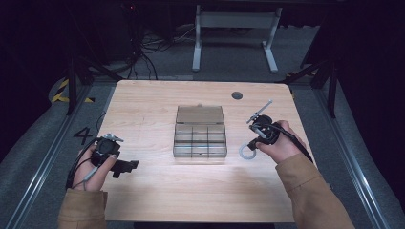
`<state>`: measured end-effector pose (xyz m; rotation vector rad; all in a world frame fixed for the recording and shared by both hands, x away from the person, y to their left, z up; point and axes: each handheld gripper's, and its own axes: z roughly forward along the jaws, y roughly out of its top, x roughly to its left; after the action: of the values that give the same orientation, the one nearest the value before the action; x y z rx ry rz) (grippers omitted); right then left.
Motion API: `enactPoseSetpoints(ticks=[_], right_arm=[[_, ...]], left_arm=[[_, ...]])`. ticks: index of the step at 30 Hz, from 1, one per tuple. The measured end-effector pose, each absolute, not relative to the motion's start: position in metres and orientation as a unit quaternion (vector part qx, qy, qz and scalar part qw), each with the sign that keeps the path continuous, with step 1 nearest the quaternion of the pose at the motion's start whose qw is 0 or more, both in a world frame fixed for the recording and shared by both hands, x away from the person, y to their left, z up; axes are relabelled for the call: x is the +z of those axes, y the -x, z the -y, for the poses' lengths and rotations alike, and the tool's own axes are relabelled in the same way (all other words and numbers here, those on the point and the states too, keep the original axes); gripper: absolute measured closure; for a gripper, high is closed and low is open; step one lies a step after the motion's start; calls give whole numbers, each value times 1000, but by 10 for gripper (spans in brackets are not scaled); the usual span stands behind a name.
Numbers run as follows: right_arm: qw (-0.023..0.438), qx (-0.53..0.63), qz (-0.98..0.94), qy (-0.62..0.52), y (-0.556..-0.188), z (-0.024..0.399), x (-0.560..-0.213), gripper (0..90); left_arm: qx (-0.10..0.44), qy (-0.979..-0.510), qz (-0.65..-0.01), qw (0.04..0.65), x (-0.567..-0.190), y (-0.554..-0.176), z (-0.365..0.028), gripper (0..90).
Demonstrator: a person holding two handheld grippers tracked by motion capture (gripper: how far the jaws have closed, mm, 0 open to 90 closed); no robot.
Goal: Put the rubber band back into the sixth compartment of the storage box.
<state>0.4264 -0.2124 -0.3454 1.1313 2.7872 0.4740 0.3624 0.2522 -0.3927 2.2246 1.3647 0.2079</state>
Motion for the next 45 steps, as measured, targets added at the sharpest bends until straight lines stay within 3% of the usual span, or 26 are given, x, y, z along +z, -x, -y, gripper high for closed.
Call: enactPoseSetpoints(ticks=[45], right_arm=[[44, 139, -935, -324, -464, 149, -320, 830]], left_arm=[[75, -822, -502, 259, -393, -363, -252, 178]])
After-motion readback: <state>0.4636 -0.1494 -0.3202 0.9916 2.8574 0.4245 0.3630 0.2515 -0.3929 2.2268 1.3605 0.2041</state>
